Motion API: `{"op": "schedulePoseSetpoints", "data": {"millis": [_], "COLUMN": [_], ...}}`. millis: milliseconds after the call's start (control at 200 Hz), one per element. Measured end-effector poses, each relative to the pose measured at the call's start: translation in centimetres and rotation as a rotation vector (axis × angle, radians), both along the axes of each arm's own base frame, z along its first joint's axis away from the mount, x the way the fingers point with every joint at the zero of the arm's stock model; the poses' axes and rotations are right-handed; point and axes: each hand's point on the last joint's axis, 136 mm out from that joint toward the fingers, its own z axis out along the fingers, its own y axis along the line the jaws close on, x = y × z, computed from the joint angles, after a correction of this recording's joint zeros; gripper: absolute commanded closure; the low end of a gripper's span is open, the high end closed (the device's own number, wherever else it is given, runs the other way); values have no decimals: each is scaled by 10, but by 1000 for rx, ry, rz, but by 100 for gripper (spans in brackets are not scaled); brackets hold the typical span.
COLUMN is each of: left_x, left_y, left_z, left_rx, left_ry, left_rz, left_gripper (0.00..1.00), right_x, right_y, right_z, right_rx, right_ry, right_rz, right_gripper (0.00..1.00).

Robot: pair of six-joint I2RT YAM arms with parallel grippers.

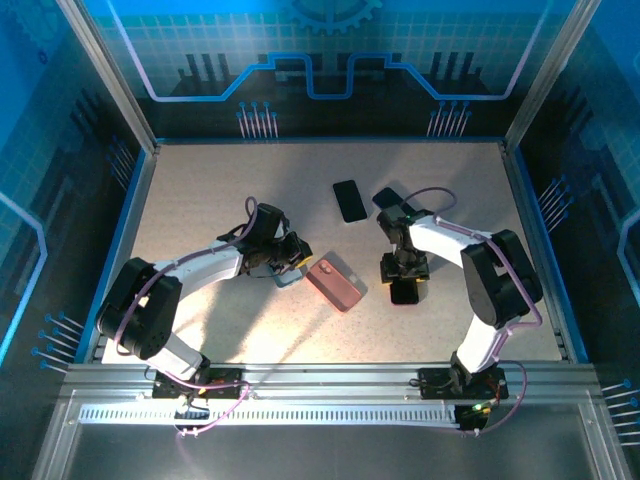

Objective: Put the phone into the phone case

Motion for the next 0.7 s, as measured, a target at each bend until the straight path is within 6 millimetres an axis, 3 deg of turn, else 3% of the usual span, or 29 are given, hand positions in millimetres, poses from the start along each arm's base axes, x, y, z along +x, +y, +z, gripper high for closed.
{"op": "schedulePoseSetpoints", "data": {"millis": [165,355,700], "left_x": [-1,-4,-11], "left_y": [0,-2,-34], "left_z": [-1,0,6], "left_rx": [4,14,-61], "left_ry": [2,-11,-51], "left_rz": [-3,-25,-121], "left_gripper": [84,75,64], "right_x": [1,3,8], "right_y": [0,5,32], "right_z": [2,6,43], "right_rx": [-9,21,185], "right_ry": [-10,-37,-132], "right_rz": [9,49,149], "right_gripper": [45,45,45]}}
